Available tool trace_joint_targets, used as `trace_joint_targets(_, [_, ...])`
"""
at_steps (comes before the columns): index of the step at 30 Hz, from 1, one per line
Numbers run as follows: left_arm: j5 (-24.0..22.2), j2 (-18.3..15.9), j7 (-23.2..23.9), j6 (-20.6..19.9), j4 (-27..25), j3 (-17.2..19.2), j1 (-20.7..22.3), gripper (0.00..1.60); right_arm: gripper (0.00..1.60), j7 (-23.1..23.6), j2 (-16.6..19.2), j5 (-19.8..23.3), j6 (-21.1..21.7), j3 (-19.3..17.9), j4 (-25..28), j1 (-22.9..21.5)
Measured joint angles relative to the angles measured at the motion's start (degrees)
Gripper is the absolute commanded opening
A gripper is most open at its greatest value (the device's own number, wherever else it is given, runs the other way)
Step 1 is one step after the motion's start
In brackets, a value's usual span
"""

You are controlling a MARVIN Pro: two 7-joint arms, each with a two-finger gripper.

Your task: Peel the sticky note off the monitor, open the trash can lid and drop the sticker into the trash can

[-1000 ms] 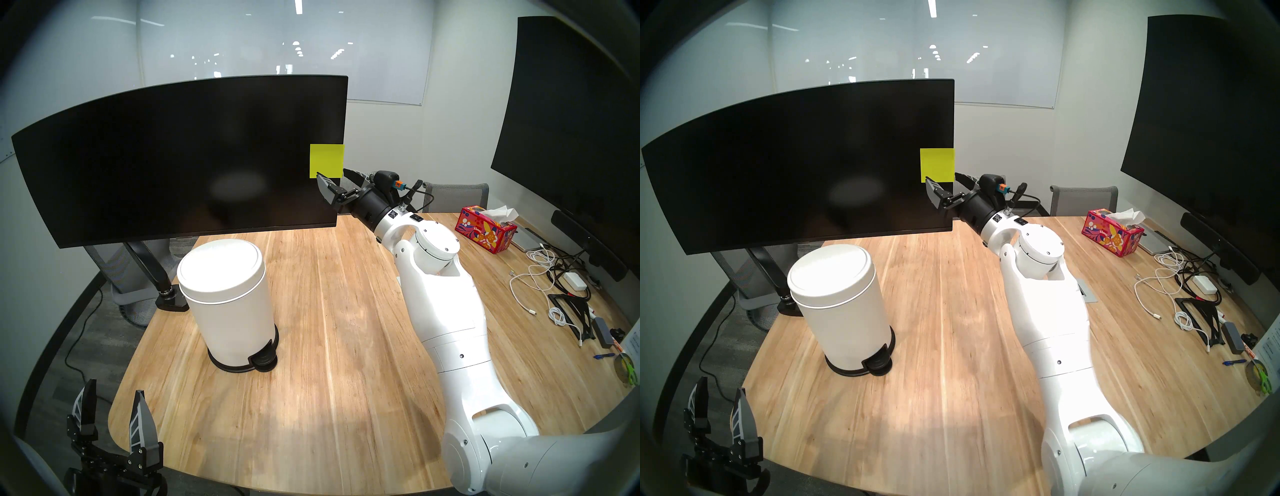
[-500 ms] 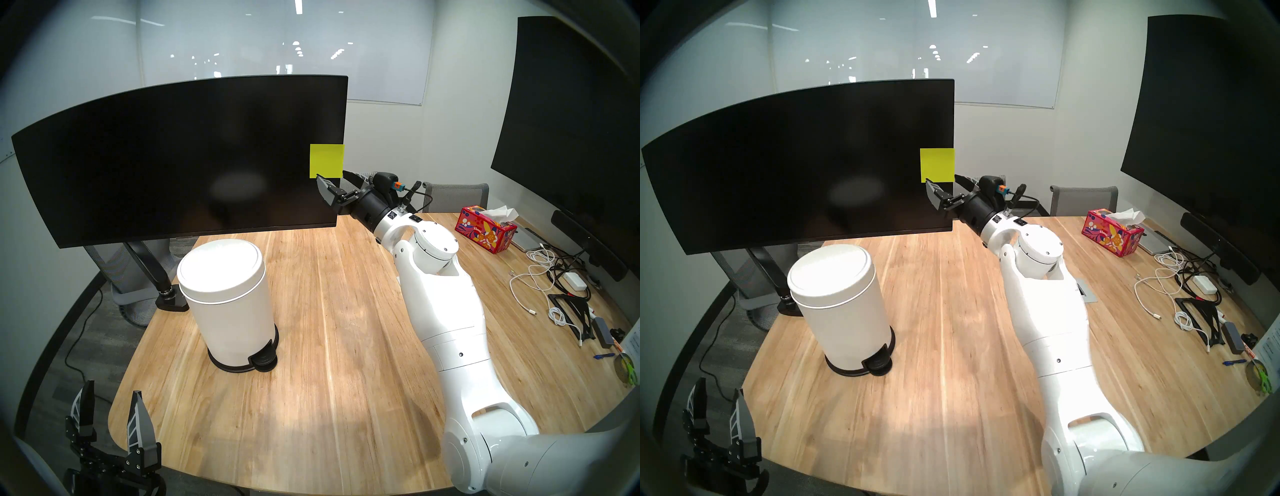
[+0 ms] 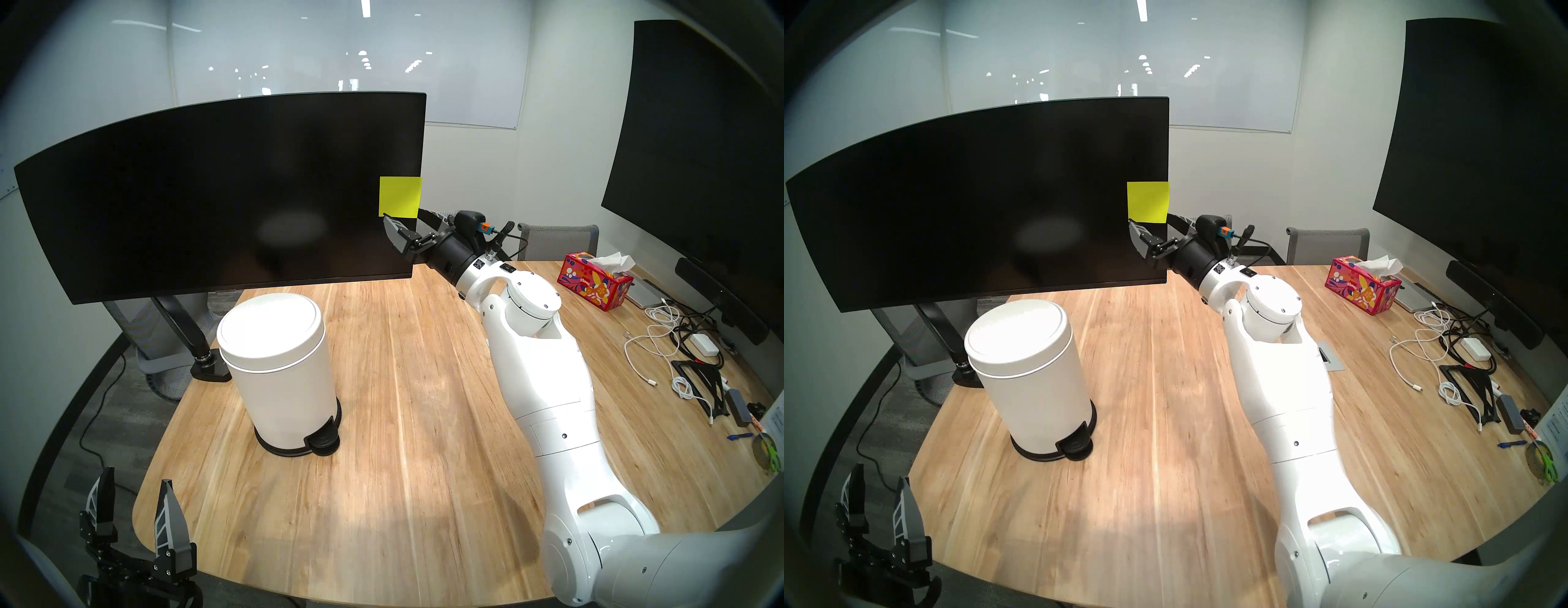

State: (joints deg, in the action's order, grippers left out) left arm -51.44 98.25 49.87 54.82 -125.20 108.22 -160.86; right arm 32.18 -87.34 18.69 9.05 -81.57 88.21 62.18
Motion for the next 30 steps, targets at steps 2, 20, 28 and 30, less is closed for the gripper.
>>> trace_joint_targets(2, [-0.06,0.03,0.00,0.00,0.00,0.03,-0.03,1.60,1.60,-0.07,-0.06,-0.03,0.01,0.01,0.00,0.02])
trace_joint_targets(20, [-1.09,0.22,0.00,0.00,-0.27,0.85,-0.83,1.60,1.35,-3.18,-1.02,-1.71,-0.13,0.52,-2.21,-1.01])
trace_joint_targets(28, [-1.43,0.19,0.00,0.00,-0.37,1.02,-1.12,1.60,1.27,-3.76,-1.46,-1.57,-0.20,0.57,-2.28,-1.61])
trace_joint_targets(30, [-1.47,0.15,0.00,0.00,-0.39,1.05,-1.18,1.60,1.26,-3.91,-1.52,-1.54,-0.21,0.57,-2.28,-1.71])
